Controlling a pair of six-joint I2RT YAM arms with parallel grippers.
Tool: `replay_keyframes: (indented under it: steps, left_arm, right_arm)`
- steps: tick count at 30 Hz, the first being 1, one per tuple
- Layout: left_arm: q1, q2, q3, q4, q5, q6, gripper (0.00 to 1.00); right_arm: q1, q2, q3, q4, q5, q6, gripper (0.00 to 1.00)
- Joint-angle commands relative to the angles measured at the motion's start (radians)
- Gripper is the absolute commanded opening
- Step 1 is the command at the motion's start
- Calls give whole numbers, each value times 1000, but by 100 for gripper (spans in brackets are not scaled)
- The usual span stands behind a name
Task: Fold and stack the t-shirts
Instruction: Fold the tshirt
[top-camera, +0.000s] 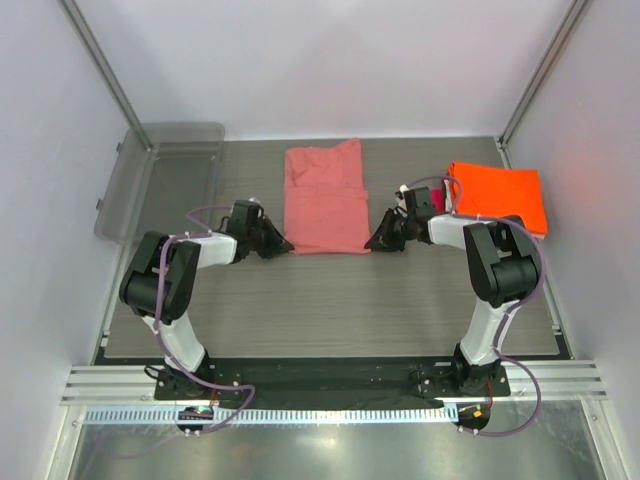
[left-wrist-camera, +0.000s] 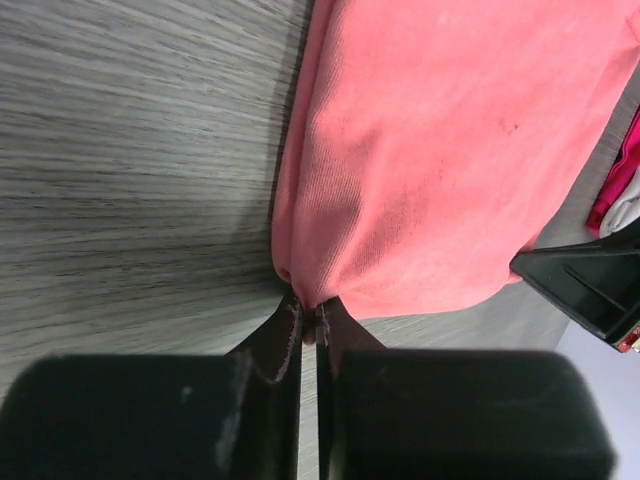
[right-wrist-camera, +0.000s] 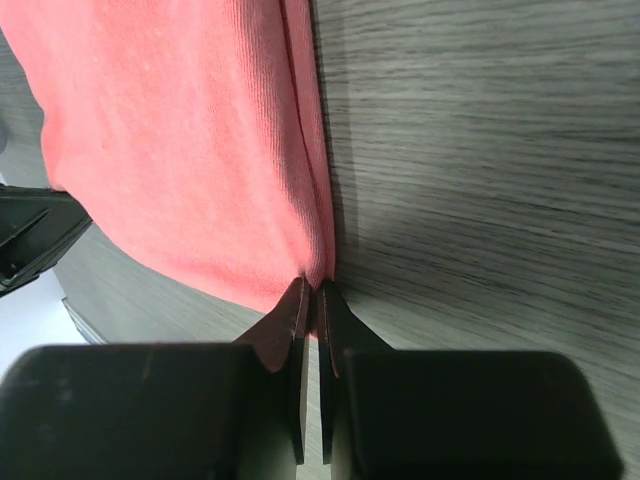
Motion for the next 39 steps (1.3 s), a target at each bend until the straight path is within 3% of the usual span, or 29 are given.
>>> replay_keyframes:
  steps: [1, 4, 13, 20, 25, 29, 32, 39]
  left_arm:
    - [7, -2, -21, 0, -47, 25, 0]
    - [7, -55, -47, -12, -44, 41, 0]
    - [-11, -319, -228, -87, 49, 55, 0]
    - [-164, -615, -329, -225, 78, -34, 0]
    - [-194, -820, -346, -302, 108, -119, 0]
    - [-195, -864, -228, -420, 48, -100, 0]
    - [-192, -808, -118, -483, 20, -60, 0]
    - [-161, -631, 26, -430, 22, -44, 0]
  right_arm:
    - [6, -13, -15, 50, -30, 16, 7]
    - [8, -65, -63, 64, -34, 30, 1]
    - [11, -362, -251, -23, -43, -5, 1]
    - [28, -702, -374, -174, -33, -13, 1]
    - [28, -876, -316, -313, 29, -31, 1]
    - [25, -837, -215, -349, 87, -74, 1]
    - [25, -723, -97, -346, 75, -91, 1]
    - [16, -475, 112, -291, 95, -93, 1]
